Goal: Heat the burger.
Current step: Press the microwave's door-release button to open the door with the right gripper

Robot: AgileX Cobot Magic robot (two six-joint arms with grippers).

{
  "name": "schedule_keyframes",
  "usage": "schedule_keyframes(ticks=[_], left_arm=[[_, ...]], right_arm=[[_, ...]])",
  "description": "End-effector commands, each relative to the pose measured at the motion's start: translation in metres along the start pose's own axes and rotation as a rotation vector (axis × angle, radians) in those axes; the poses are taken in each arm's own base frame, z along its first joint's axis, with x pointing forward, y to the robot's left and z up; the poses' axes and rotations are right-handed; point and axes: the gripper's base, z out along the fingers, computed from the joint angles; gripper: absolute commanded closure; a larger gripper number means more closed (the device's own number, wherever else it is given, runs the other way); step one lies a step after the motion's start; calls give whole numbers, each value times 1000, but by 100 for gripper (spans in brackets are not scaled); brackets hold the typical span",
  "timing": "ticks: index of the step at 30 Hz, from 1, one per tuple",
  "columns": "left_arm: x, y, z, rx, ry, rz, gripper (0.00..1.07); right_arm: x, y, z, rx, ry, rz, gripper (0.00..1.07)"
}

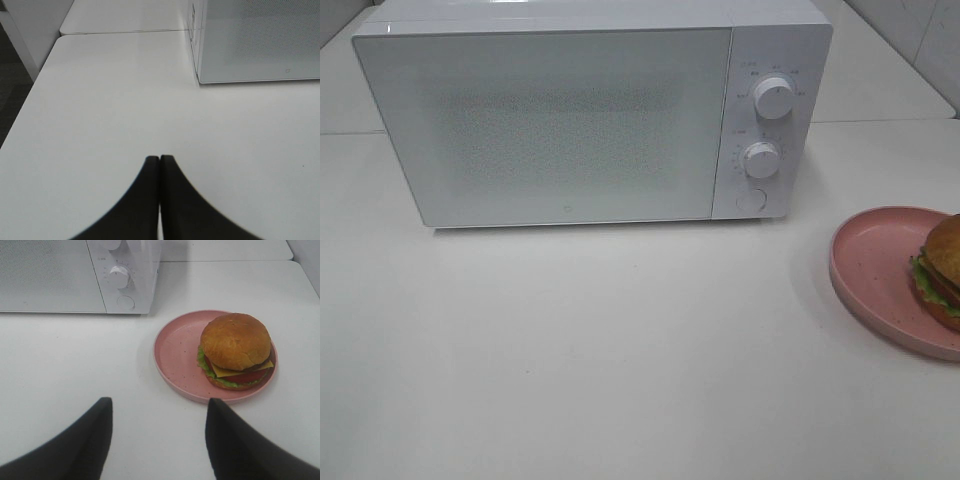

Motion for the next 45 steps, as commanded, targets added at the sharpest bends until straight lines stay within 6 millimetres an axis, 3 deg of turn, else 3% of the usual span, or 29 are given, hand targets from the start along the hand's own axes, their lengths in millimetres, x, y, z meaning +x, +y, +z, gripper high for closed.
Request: schedule_keyframes(ticks=[1,45], left_arm=[[1,-1,-2,12,-30,-3,107],[1,-1,-2,12,-30,-3,107]], right_arm=[[1,0,-3,6,-35,-1,52],[1,0,-3,6,-35,-1,52]])
